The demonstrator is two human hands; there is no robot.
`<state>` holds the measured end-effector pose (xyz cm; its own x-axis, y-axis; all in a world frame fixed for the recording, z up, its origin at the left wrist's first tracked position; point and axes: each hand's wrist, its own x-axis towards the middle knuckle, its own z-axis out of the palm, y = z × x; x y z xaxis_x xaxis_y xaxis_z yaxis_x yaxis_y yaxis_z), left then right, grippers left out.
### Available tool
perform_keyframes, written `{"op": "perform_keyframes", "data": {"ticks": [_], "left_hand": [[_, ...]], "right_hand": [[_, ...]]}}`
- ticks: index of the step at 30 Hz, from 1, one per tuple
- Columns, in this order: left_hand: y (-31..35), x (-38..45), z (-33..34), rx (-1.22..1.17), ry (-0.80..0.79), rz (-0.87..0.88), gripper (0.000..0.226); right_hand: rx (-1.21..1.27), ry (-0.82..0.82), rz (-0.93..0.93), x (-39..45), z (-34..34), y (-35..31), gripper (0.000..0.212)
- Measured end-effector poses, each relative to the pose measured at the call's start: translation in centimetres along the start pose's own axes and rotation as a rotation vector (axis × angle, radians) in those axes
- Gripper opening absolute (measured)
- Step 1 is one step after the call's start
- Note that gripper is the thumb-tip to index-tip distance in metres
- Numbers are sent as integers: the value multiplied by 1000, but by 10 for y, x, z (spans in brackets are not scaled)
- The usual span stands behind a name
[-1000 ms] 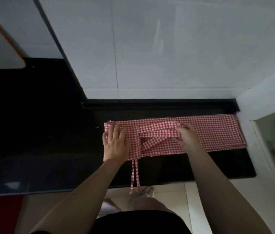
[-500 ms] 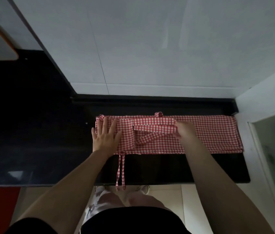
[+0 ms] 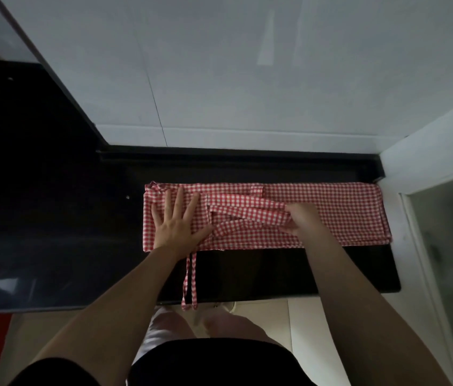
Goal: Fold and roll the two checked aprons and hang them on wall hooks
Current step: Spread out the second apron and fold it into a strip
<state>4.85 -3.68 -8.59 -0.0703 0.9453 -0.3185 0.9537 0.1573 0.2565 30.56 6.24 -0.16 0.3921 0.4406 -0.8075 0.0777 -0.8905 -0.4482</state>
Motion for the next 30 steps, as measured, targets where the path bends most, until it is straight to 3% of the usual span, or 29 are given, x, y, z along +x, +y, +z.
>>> {"op": "perform_keyframes", "data": {"ticks": [3, 8, 10, 12, 14, 17, 20, 22, 25, 27, 30], "left_hand": [[1, -1, 1, 2, 7, 9, 94], [11, 6, -12, -14, -44, 21, 99], [13, 6, -13, 5, -50, 20, 101], [13, 5, -11, 26, -47, 16, 105], [11, 4, -9, 36, -48, 10, 108], [9, 4, -8, 74, -61, 10, 110], [7, 7, -6, 99, -79, 10, 112], [7, 9, -6, 105, -80, 13, 112], [8, 8, -4, 95, -72, 14, 112], [5, 8, -6, 86, -67, 9, 113], [-10, 8, -13, 98, -83, 9, 115]], "right_hand": [[-200, 6, -83, -6, 3, -5, 26], [-785, -131, -612, -3, 5, -11, 86], [-1061, -162, -864, -4, 14, -15, 98], [-1327, -147, -998, -5, 26, -16, 90], [-1488, -73, -1036, -1, 34, -13, 67], [-1587, 60, -949, 4, 30, -15, 46], [-1624, 232, -788, 2, 23, -15, 61], [-1502, 332, -962, -1, 27, -5, 62], [-1272, 208, -1293, -4, 48, 25, 56], [-1286, 91, -1271, 3, 56, 44, 58], [-1340, 84, -1187, 23, 46, 61, 63]]}}
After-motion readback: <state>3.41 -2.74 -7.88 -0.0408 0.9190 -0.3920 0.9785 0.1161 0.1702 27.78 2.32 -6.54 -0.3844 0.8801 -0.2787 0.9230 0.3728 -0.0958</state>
